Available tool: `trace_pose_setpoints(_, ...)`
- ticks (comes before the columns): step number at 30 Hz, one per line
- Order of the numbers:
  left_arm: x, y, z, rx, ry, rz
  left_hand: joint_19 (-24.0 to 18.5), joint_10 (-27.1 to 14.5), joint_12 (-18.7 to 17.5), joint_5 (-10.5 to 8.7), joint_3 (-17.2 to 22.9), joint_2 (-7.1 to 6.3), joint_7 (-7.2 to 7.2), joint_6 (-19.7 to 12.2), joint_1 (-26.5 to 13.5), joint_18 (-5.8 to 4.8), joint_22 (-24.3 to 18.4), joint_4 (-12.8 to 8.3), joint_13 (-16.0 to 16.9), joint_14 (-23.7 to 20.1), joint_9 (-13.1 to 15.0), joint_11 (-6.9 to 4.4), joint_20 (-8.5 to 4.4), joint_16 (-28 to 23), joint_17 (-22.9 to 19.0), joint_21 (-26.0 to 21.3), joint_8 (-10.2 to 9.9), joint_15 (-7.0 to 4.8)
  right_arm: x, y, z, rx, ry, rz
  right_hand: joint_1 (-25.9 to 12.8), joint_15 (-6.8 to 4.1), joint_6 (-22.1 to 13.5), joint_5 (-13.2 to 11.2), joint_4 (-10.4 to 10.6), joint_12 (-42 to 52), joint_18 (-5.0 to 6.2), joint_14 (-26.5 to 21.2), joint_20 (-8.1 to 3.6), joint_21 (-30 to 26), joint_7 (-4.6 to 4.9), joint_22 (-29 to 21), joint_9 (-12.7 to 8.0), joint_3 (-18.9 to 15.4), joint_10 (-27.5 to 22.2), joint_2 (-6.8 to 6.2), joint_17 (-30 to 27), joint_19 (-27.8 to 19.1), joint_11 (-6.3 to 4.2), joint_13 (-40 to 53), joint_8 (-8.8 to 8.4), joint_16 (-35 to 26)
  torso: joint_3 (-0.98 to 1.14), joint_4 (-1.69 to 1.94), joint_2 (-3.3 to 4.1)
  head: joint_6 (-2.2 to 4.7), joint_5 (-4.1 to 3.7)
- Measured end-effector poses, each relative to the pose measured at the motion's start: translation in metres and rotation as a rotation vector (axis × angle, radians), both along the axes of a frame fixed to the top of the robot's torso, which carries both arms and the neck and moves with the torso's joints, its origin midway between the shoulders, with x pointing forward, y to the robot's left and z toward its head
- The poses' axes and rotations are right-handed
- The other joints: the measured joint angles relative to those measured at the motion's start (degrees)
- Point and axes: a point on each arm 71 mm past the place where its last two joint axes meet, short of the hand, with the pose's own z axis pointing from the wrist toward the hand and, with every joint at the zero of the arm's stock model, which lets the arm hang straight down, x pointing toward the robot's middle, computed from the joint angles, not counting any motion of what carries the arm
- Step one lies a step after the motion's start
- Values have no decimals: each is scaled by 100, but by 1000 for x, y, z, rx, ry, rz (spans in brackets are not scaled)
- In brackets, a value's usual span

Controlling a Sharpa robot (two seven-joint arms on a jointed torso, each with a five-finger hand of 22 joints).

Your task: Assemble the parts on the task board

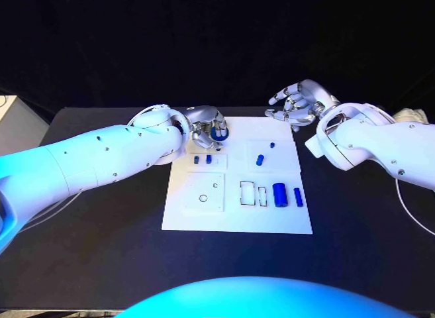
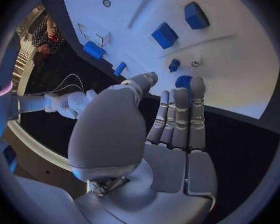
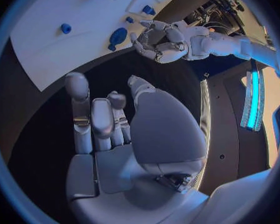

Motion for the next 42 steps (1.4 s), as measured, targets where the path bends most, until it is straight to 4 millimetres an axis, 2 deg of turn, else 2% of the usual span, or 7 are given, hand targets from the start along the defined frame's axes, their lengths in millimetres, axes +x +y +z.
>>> trace_pose_setpoints(3,0,-1,-1,22,8,-3,0,0,0,0,0,0,30,31,0,0,6,0,-6,0,-16,0,0,39,-14,0,0,0,0,0,1,14,-17,-3,139,83,-95,18,-6,-1245,14,-695,63,-1203,92,-934,12,324,-480,-139,-1428,-288,86,-1111,42,-2020,-3,3,-3,0,-5)
trace_pose_setpoints(6,0,-2,-3,44,16,-3,0,7,0,-20,-15,0,1,60,0,0,6,16,-11,60,-34,-8,0,111,37,0,-20,1,1,0,3,32,-38,-7,162,187,-168,18,-8,-2041,14,-983,185,-1876,164,-1523,28,610,-601,-166,-1806,-431,107,-1965,107,-2948,-3,3,-4,2,-8)
trace_pose_setpoints(8,0,-2,-4,56,21,-3,0,23,0,-20,-15,0,11,71,0,-1,11,16,-13,60,-41,-23,0,111,43,0,-20,1,2,0,4,46,-49,-10,139,334,-233,18,-21,-2699,14,-1254,319,-2435,228,-2044,28,832,-683,-249,-2131,-607,170,-2750,151,-3700,-3,3,-4,3,-9)
trace_pose_setpoints(10,0,-2,-4,67,24,-3,0,23,0,-20,-15,0,20,81,0,-1,11,16,-15,60,-50,-23,0,111,39,7,-20,1,2,1,4,60,-57,-11,127,439,-281,18,-48,-3079,13,-1457,439,-2828,277,-2438,28,943,-701,-343,-2413,-767,258,-3283,154,-4205,-7,4,-4,8,-10)
trace_pose_setpoints(14,1,-3,-5,82,28,0,0,64,1,-20,-15,0,21,122,0,-2,17,15,-32,60,-75,-21,0,149,19,26,-53,1,3,1,5,90,-69,-13,122,617,-302,18,-117,-3516,14,-1716,631,-3365,309,-3116,2,1081,-660,-348,-2927,-958,376,-4088,154,-4945,-7,5,0,10,-12)
trace_pose_setpoints(22,2,-5,-8,97,33,5,0,127,1,-20,60,78,20,225,79,-2,43,-60,-87,60,-134,-40,0,235,-14,54,-110,1,3,1,6,130,-76,-11,89,708,-335,39,-187,-3712,14,-1846,777,-3417,313,-3861,-42,1151,-638,-380,-3479,-1186,438,-4789,154,-5484,-4,1,7,7,-18)
trace_pose_setpoints(42,3,-7,-16,106,43,11,0,650,-278,-20,562,175,0,634,176,-3,238,-308,-342,327,-309,-135,0,615,157,360,-321,-121,3,1,6,162,-71,-10,42,729,-374,61,-186,-3757,8,-1866,798,-3417,313,-4062,-67,1150,-637,-373,-3633,-1206,476,-4967,154,-5583,-2,5,-4,-39,-48)
